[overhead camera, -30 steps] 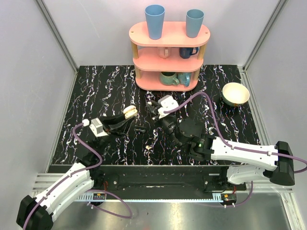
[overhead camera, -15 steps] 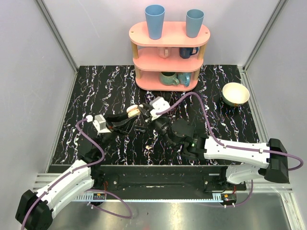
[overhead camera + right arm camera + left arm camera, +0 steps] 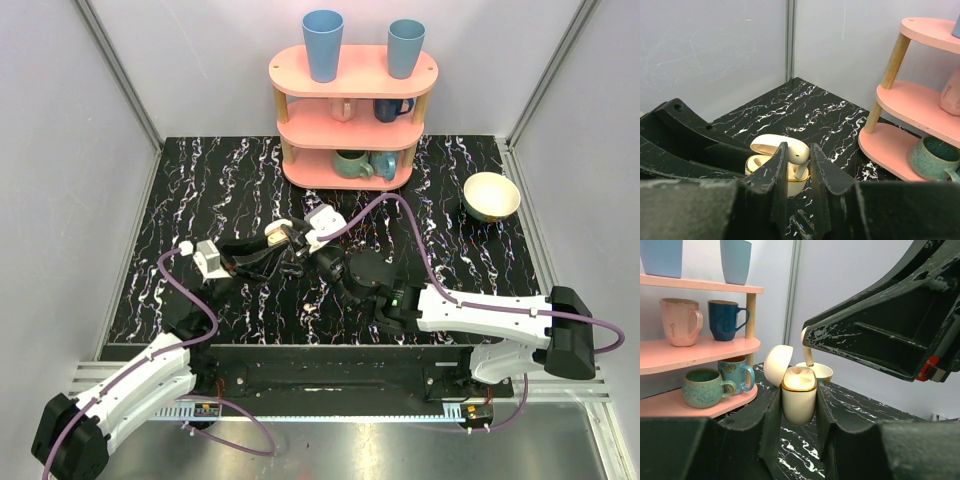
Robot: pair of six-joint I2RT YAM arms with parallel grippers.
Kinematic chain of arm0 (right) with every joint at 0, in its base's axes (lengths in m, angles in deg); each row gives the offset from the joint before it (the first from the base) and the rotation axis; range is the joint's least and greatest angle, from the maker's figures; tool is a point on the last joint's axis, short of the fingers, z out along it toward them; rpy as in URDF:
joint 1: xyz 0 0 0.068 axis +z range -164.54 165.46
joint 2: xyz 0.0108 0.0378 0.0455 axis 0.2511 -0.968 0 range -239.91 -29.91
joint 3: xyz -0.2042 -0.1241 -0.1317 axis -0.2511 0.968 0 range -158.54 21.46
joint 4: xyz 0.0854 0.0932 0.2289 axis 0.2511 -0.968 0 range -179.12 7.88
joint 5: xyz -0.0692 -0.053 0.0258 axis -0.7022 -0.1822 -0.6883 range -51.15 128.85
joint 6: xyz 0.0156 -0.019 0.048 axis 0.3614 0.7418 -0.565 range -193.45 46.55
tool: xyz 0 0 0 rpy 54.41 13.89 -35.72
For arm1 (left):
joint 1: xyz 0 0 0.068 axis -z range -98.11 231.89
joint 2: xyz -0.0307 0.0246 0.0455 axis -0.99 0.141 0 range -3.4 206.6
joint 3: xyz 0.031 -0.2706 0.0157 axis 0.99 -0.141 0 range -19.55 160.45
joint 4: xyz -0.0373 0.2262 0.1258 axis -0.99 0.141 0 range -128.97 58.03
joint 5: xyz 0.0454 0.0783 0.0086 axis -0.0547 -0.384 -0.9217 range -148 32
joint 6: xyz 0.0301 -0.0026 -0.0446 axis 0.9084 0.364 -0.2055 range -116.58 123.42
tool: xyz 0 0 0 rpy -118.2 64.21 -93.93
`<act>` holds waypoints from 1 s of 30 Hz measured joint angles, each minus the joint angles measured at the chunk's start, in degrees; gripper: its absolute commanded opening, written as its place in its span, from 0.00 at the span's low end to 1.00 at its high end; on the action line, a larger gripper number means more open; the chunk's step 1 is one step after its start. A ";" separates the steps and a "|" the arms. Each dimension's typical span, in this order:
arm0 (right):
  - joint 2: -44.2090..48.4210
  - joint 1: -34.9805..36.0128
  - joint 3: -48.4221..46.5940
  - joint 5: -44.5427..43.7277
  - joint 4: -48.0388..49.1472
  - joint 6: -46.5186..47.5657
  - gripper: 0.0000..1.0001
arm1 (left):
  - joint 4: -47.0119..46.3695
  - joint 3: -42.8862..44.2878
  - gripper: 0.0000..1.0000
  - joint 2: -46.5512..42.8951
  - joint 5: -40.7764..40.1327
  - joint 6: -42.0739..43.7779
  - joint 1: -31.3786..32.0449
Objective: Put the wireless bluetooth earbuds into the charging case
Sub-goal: Insert the right earbud into the right side groove of the charging case.
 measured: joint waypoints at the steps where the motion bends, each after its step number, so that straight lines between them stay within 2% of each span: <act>1: -0.11 0.00 0.02 0.00 0.13 0.00 0.13 | -0.22 0.00 0.00 0.02 0.13 0.00 0.02; 18: -0.87 0.00 0.00 0.22 0.57 0.00 0.13 | -2.51 -0.04 0.00 0.50 2.32 0.07 0.26; 30: 1.01 -0.04 0.00 4.50 -1.60 0.09 0.12 | -3.02 -0.48 0.00 -1.11 1.86 0.50 0.55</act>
